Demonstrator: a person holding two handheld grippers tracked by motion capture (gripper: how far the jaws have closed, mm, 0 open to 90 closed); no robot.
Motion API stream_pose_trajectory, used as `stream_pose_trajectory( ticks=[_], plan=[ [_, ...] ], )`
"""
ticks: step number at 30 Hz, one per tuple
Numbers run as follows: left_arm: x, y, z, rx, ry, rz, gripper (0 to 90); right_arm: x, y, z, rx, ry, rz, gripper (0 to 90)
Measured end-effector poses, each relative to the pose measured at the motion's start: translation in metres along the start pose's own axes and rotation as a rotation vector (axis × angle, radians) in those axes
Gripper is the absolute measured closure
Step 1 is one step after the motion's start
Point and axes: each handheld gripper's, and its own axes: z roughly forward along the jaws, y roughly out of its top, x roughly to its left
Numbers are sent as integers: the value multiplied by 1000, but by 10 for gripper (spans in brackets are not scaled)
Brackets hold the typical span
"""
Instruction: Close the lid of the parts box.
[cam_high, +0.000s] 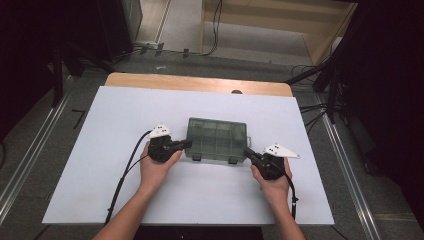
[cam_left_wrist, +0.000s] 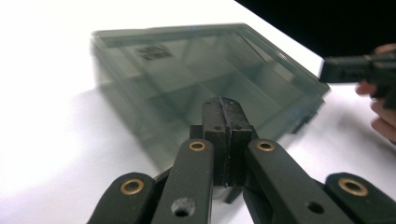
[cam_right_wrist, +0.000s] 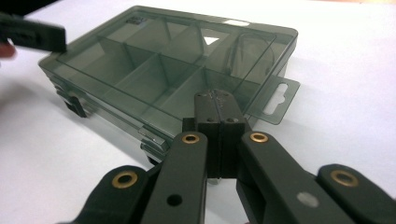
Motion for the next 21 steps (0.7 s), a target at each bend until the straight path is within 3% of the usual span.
stream_pose_trajectory(
  ticks=[4,7,21],
  plan=[
    [13,-3,-3,9,30,-54,892,-1,1,1,-3,13,21,884],
    [11,-7,0,45,33,-48,889,-1,0,2,-7,34,24,883],
    [10,-12,-5,72,-8,-62,892,1,-2,7,-27,44,5,883]
  ],
)
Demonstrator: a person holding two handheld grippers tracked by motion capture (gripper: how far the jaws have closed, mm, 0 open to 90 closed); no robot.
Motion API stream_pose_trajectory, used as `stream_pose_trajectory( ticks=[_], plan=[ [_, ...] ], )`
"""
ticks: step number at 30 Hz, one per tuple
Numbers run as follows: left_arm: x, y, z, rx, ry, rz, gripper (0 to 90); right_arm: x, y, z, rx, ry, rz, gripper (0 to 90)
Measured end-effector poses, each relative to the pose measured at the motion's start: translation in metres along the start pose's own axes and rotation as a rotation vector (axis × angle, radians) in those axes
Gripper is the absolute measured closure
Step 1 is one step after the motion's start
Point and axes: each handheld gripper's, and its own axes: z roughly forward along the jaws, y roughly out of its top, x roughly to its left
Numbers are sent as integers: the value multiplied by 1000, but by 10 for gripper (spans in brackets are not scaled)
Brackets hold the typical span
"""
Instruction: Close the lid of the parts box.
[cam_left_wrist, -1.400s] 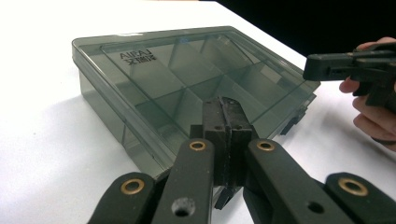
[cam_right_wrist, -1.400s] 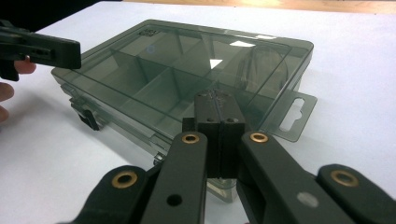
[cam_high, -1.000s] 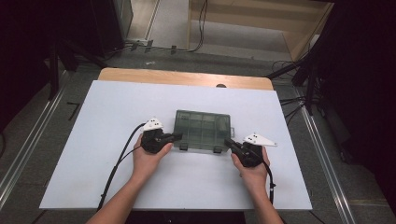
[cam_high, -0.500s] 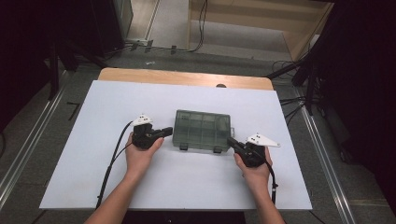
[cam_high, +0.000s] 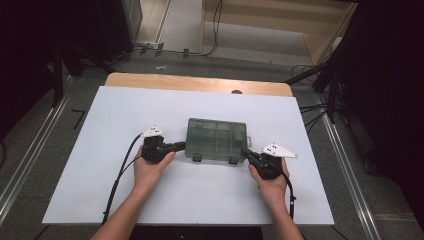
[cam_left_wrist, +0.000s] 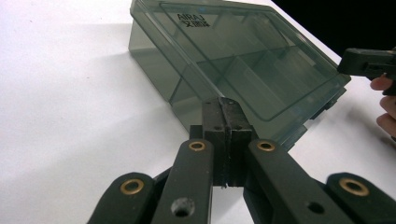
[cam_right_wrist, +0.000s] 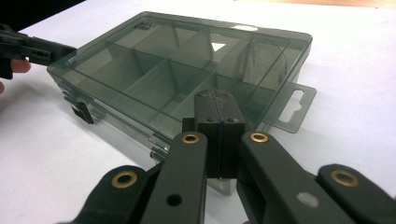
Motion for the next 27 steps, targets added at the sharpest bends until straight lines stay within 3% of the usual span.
stream_pose_trajectory(
  ticks=[9,11,13,14,16,19,22,27],
  plan=[
    [-3,-3,-3,10,-9,20,894,-2,-1,1,-4,28,29,882],
    [-4,-3,-3,5,26,29,893,-3,-1,1,-7,34,34,880],
    [-5,-4,-5,-21,47,28,868,-4,-1,-1,-17,79,60,873],
    [-5,-4,-7,-35,51,32,835,-5,0,-3,-31,98,67,796],
    [-6,-5,-11,-59,50,40,792,-5,2,-7,-52,108,75,740],
    [-9,-5,-17,-101,49,76,682,-4,5,-13,-80,88,46,620],
    [-10,-5,-25,-151,52,89,552,-5,6,-17,-100,101,35,584],
    [-12,-6,-36,-191,50,105,358,-1,10,-21,-100,101,14,400]
  ],
)
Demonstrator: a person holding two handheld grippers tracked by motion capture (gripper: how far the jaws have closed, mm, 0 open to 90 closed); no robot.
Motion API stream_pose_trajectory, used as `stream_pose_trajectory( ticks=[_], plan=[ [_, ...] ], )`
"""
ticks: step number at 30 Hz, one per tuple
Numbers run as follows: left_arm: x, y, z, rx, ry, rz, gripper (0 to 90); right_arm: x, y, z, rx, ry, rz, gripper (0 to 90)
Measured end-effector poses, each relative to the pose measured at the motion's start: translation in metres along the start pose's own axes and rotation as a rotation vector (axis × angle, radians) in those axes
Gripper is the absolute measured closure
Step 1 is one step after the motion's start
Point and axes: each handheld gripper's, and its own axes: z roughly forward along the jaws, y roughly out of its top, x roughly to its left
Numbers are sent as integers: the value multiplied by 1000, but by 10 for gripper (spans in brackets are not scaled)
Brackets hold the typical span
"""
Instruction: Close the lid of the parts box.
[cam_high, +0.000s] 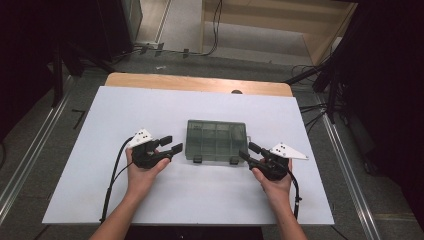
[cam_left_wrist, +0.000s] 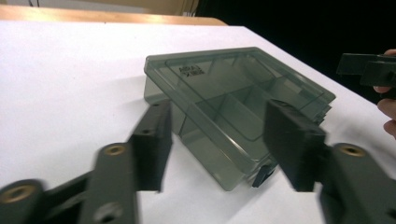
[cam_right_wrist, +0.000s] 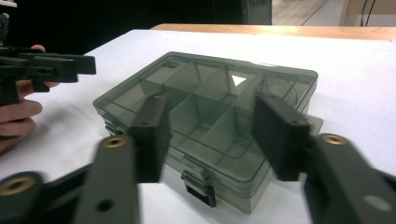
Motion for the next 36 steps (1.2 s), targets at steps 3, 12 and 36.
stream_pose_trajectory(
  ticks=[3,12,36],
  plan=[
    [-1,0,-5,-6,-6,14,257,2,2,-2,-6,-2,-11,290],
    [-2,-1,-18,-14,-17,81,0,3,5,-10,-16,-9,-8,0],
    [13,-10,-58,-29,33,128,0,-14,-1,-40,-39,-86,-19,0]
  ],
)
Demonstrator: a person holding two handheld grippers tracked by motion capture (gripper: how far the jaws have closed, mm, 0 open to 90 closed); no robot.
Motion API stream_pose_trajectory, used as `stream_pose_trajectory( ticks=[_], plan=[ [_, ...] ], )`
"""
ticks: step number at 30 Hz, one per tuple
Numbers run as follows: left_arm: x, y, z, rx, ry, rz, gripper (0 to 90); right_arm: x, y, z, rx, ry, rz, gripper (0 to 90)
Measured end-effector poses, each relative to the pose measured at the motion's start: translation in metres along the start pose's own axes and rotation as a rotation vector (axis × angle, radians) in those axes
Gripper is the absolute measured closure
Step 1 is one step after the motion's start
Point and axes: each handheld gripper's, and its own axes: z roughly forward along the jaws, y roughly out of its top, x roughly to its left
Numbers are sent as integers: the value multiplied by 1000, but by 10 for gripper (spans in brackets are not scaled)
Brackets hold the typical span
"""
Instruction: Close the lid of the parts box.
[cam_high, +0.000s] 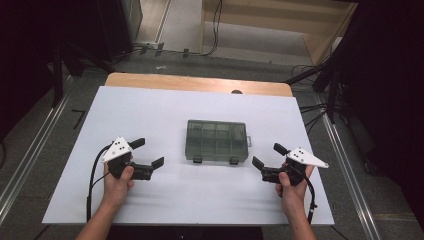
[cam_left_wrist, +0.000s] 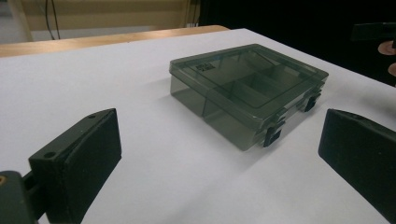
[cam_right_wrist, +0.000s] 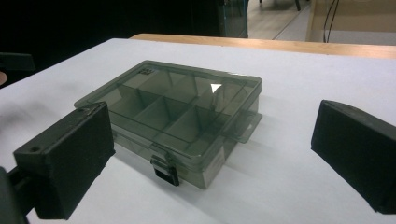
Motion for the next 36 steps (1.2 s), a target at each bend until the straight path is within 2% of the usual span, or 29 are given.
stream_pose_trajectory(
  ticks=[9,23,29,36],
  plan=[
    [12,-5,-18,1,26,-7,0,-9,-7,-12,12,-21,0,0],
    [26,-14,-42,7,44,-13,0,-27,-18,-33,22,-46,5,0],
    [37,-20,-55,20,90,-22,0,-36,-25,-42,24,-64,12,0],
    [47,-23,-69,13,106,-22,0,-47,-32,-53,23,-92,28,0]
  ],
)
